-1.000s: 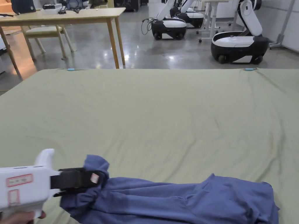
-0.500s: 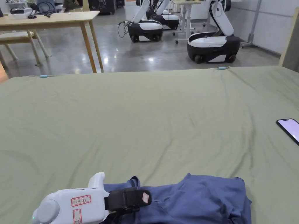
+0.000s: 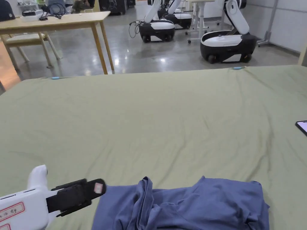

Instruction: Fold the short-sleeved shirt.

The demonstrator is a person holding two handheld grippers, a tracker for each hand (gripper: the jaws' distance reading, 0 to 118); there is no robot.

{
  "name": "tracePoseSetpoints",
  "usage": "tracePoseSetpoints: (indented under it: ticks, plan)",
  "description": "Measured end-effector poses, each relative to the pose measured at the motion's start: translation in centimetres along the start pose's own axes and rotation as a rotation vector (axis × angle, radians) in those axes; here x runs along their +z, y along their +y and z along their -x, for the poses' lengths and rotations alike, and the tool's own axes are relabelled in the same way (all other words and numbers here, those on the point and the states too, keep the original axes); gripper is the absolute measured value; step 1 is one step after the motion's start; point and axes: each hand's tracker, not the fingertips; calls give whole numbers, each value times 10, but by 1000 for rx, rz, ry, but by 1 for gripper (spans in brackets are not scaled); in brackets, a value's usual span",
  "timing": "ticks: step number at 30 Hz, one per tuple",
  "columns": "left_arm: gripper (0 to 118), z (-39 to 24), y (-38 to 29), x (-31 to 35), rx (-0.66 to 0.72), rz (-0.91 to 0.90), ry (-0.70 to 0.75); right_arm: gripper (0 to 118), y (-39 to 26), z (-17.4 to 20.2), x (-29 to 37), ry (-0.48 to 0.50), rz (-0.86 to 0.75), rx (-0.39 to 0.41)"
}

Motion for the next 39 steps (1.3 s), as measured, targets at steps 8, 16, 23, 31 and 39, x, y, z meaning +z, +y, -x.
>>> tracePoseSetpoints:
  ticks: [8,16,23,31,39]
  plan:
    - [0,13,-23,-38,25,123,-6,1,11,17,-7,23,-8,20]
    - [0,10,-32,-149,-41,295,-11,1,11,26,-1,-4,2,35]
    - [0,-14,-47,-195,-74,393,10,1,9,23,0,-31,21,23]
    - [0,-9,-39,-184,-14,384,-27,1,12,27,0,-24,24,40]
    - [0,-18,-4,-7,-54,38,-74,1,20,37,1,-1,-47,42]
